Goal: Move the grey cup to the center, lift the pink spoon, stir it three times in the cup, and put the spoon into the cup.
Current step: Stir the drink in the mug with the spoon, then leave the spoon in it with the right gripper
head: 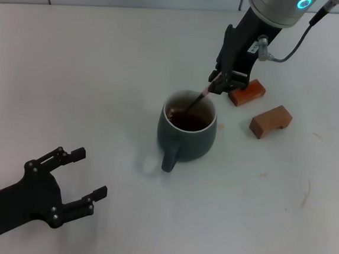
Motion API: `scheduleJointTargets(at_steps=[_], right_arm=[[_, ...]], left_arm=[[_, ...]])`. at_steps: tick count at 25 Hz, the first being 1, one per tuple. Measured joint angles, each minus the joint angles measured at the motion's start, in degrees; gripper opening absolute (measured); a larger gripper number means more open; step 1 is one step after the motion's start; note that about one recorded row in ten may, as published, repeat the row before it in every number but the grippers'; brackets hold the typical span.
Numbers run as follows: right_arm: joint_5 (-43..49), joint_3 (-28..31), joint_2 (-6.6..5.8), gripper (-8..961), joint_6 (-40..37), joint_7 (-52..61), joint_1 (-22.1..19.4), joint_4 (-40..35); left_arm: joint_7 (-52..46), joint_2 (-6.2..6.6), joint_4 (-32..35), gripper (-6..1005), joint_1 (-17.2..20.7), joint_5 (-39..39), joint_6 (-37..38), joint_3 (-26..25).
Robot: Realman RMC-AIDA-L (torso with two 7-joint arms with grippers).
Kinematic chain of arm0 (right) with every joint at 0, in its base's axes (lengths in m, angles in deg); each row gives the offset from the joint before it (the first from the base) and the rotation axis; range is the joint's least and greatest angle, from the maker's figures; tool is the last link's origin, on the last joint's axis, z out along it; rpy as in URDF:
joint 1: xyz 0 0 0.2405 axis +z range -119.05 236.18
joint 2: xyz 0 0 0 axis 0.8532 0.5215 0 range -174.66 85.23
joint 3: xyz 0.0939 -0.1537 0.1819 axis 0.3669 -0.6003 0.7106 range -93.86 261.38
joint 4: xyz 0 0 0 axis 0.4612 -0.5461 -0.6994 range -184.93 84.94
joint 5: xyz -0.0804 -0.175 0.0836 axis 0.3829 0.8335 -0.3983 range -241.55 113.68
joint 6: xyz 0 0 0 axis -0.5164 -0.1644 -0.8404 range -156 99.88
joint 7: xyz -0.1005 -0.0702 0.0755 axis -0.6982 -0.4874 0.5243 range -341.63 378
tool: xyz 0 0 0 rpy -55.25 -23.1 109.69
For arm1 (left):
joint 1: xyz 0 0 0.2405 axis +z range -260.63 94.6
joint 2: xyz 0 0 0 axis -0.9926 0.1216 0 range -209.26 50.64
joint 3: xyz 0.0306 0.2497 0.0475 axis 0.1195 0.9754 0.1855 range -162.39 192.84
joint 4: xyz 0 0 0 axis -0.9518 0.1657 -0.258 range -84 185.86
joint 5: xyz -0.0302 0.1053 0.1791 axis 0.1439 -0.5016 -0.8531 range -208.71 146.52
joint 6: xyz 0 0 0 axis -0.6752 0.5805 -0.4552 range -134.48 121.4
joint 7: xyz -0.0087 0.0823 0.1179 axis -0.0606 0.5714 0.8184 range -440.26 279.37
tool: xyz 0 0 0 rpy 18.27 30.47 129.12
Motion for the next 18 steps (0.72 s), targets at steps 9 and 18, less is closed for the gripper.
scheduleJointTargets(at_steps=[9,18], right_arm=[[-0.1,-0.3,0.00,117,-3.9,0.2,0.4,-0.3],[-2.7,-3.2,0.14,120,1.0,0.5,-0.2,0.2]], left_arm=[[0.1,0.06,0.2,829,0.0,-0.2,0.3,0.0],[0.2,0.07,0.2,829,0.0,-0.2,0.4,0.1]])
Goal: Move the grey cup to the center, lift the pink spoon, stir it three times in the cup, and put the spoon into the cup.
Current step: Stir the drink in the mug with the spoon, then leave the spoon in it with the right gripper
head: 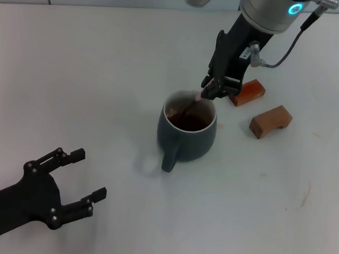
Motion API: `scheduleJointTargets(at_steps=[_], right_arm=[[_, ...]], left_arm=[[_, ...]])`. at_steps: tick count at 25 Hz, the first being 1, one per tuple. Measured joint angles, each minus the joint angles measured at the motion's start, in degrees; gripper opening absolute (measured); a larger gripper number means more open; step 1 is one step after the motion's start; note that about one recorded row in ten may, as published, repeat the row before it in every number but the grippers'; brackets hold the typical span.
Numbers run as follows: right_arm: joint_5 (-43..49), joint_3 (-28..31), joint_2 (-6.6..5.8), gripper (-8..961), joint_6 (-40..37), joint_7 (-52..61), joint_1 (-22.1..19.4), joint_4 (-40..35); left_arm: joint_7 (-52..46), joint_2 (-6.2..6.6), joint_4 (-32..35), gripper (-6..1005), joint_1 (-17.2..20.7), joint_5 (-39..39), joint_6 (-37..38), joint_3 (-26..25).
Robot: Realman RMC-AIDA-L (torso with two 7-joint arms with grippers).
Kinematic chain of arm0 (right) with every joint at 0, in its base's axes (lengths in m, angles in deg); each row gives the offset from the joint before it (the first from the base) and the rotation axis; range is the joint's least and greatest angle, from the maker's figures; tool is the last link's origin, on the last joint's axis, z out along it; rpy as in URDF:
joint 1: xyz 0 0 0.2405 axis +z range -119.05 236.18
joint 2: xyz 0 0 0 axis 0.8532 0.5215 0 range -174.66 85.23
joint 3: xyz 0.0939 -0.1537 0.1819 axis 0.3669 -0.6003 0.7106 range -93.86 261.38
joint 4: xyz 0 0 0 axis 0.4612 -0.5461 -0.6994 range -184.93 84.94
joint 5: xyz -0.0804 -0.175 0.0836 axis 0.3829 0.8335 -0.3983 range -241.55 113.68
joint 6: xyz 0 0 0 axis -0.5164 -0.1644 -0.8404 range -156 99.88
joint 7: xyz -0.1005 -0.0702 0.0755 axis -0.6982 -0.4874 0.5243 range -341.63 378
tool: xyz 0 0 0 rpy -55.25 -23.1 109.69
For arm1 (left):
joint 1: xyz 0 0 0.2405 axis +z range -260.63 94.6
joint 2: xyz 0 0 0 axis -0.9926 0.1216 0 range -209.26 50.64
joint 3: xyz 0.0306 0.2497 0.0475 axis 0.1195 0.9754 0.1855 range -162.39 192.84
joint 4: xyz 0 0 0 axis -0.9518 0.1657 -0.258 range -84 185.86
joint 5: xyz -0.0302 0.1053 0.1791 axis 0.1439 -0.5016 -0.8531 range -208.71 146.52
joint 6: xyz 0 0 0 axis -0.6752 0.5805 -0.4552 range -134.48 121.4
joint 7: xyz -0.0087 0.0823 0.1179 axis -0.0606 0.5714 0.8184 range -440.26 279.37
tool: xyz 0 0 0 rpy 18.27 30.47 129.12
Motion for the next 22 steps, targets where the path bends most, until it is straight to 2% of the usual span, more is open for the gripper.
scheduleJointTargets(at_steps=[8,22], right_arm=[[1.9,-0.3,-0.10,123,-2.0,1.0,-0.4,-0.8],[-1.0,0.0,0.06,128,-3.0,2.4,-1.2,-2.1]], left_arm=[[0.0,-0.01,0.2,829,0.0,0.0,0.0,0.4],[0.0,0.07,0.2,829,0.4,0.4,0.0,0.4]])
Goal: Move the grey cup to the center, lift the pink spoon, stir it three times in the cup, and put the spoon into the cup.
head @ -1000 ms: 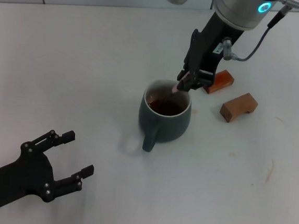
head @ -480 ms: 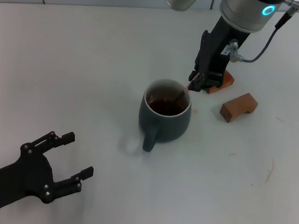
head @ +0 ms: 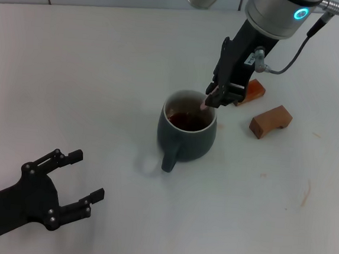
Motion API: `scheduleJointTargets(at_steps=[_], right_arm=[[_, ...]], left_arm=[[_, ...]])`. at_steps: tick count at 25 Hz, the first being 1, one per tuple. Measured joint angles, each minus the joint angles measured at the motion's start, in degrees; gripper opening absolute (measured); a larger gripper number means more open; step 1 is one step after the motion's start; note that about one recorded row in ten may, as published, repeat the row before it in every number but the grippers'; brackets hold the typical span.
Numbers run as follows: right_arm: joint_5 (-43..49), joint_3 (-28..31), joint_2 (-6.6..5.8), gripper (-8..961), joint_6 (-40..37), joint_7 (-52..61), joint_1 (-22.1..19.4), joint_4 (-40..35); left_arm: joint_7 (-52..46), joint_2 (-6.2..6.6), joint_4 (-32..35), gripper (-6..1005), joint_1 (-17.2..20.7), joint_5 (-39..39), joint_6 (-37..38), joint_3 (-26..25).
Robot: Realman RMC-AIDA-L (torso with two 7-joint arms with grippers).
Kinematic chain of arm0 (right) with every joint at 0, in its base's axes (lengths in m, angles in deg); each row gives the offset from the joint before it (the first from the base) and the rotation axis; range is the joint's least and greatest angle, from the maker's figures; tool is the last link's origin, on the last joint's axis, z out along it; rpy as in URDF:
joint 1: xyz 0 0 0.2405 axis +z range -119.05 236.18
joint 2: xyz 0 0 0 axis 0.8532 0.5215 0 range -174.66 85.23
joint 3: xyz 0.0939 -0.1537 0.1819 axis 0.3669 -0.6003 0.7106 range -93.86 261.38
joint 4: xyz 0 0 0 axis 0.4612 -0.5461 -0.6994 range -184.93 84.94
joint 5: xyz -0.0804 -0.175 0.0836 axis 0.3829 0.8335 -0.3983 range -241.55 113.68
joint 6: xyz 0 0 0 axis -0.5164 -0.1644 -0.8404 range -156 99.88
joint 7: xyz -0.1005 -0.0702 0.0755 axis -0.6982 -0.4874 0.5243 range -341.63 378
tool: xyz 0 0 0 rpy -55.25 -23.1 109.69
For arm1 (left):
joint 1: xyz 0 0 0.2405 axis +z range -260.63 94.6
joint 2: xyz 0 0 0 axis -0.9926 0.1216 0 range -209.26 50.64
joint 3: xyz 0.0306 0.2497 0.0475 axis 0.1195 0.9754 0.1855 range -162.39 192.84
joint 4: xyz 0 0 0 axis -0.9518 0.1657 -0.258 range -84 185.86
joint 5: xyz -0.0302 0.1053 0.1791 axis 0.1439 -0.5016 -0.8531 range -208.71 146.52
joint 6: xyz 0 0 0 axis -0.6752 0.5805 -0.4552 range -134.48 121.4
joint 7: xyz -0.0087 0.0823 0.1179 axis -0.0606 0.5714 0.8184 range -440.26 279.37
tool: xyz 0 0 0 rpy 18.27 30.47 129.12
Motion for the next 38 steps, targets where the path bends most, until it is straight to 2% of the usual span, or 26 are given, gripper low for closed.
scheduleJointTargets(at_steps=[7,11,14,15,16,21,23,25,26,29,30,31,34,35,36,38], right_arm=[[-0.4,-0.5,-0.03,131,0.2,0.0,-0.5,-0.2],[-1.7,-0.4,0.00,367,0.4,0.0,-2.8,-3.9],[-6.7,0.5,-0.22,490,1.1,-0.5,-6.9,-10.4],[-11.3,2.1,-0.35,531,2.5,-1.9,-11.2,-16.4],[-11.3,2.1,-0.35,531,2.5,-1.9,-11.2,-16.4],[-28.4,8.6,-0.32,530,7.5,-10.0,-23.4,-24.5],[-37.0,12.1,-0.34,530,8.9,-14.6,-27.6,-23.0],[-48.6,16.7,-0.49,530,9.3,-21.5,-32.4,-17.1],[-48.6,16.7,-0.49,540,9.3,-21.5,-32.4,-17.1],[-54.4,18.8,-0.80,571,7.1,-28.3,-36.1,-11.2],[-58.5,20.4,-0.65,581,5.7,-35.0,-38.3,-6.4],[-58.5,20.4,-0.65,591,5.7,-35.0,-38.3,-6.4],[-65.9,22.1,-0.29,622,4.8,-47.2,-41.8,3.0],[-71.3,22.8,-0.53,632,4.5,-56.1,-43.8,10.8],[-71.3,22.8,-0.53,642,4.5,-56.1,-43.8,10.8],[-73.0,23.8,-0.72,677,4.4,-62.4,-45.3,16.2]], left_arm=[[0.0,0.01,0.0,829,-0.2,0.0,0.0,-0.1],[0.0,0.01,0.0,829,-0.2,0.0,0.0,-0.1],[0.0,0.01,0.0,829,-0.2,0.0,0.0,-0.2],[0.0,0.01,0.0,829,-0.2,0.0,0.0,-0.2],[0.0,0.01,0.0,829,-0.2,0.0,0.0,-0.2],[0.0,0.01,0.0,829,-0.2,0.0,0.0,-0.2],[0.0,0.01,0.0,829,-0.2,0.0,0.0,-0.2],[0.0,0.01,0.0,829,-0.1,0.0,0.0,-0.4],[0.0,0.01,0.0,829,-0.1,0.0,0.0,-0.4],[-0.3,0.08,0.1,829,-0.4,0.0,0.0,-0.4],[-0.3,0.09,0.1,829,-0.5,0.0,0.0,-0.4],[-0.3,0.09,0.1,829,-0.5,0.0,0.0,-0.4],[-0.1,0.08,-0.1,829,-0.6,0.0,0.0,-0.4],[-0.1,0.05,-0.1,829,-0.6,0.0,0.0,-0.4],[-0.1,0.05,-0.1,829,-0.6,0.0,0.0,-0.4],[-0.1,0.04,-0.1,829,-0.6,0.0,0.0,-0.4]])
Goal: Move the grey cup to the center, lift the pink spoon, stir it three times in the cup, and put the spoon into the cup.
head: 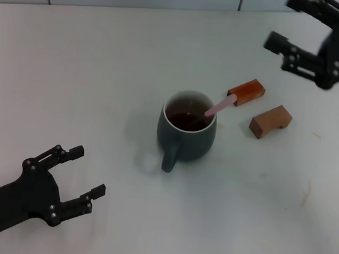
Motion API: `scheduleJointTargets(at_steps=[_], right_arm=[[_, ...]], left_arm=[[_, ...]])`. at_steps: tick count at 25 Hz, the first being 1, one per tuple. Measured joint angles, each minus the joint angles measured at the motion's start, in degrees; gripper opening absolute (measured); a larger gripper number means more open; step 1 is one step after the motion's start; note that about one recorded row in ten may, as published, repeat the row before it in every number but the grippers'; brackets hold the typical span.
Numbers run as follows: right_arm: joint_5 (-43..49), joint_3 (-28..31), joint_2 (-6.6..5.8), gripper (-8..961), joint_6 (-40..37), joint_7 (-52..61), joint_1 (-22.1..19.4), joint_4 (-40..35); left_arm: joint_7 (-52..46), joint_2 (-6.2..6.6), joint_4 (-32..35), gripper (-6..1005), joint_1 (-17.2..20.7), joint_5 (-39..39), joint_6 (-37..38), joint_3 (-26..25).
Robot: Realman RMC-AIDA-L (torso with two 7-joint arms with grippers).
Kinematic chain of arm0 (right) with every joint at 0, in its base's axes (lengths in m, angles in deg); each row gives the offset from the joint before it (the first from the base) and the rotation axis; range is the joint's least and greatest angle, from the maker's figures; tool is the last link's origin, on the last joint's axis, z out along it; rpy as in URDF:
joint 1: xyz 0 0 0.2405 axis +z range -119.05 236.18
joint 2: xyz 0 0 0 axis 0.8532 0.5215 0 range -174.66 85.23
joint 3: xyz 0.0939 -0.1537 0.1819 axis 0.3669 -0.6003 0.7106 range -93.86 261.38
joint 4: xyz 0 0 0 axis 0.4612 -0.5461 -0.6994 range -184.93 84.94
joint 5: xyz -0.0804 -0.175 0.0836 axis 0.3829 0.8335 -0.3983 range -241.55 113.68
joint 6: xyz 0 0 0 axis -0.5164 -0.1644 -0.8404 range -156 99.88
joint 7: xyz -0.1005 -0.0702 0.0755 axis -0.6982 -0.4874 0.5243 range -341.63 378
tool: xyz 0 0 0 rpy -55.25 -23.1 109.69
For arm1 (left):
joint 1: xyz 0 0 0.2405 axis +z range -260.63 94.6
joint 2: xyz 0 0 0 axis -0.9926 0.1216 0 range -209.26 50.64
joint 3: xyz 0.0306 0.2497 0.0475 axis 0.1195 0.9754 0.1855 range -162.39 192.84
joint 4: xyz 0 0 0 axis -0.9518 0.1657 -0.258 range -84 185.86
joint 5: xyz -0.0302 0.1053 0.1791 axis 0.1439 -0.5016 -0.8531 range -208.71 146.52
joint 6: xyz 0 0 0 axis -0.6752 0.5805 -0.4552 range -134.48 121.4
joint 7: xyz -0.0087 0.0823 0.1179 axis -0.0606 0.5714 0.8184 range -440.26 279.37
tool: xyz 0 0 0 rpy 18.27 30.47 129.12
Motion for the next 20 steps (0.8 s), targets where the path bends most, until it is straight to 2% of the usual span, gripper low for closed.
scheduleJointTargets(at_steps=[1,2,3,4,8,10,13,20], right_arm=[[0.0,0.4,-0.09,702,0.1,-1.8,-0.4,1.6],[1.3,0.9,-0.71,727,0.8,-3.5,-1.0,4.6],[1.3,0.9,-0.71,752,0.8,-3.5,-1.0,4.6],[2.1,0.9,-1.24,777,1.1,-3.7,-1.1,6.1],[5.5,1.0,-3.85,775,2.7,-3.7,-0.6,13.6],[6.9,1.1,-4.63,775,3.8,-3.9,-0.5,16.4],[8.7,1.2,-4.89,774,5.8,-4.9,-0.7,18.4],[10.2,0.8,-4.53,774,9.9,-8.0,-0.7,22.0]], left_arm=[[0.0,0.00,0.0,829,0.0,0.0,0.0,0.0],[0.0,-0.02,0.0,829,0.1,0.0,0.0,0.0],[0.0,-0.03,-0.1,829,0.1,0.0,0.0,0.0],[0.0,-0.03,-0.1,829,0.1,0.0,0.0,0.0],[0.0,-0.03,-0.1,829,0.3,0.0,0.1,0.0],[0.1,-0.03,-0.2,829,0.4,0.0,0.1,0.0],[0.1,-0.03,-0.1,829,0.4,0.1,0.2,0.0],[0.1,-0.03,-0.1,829,0.5,0.1,0.2,0.0]])
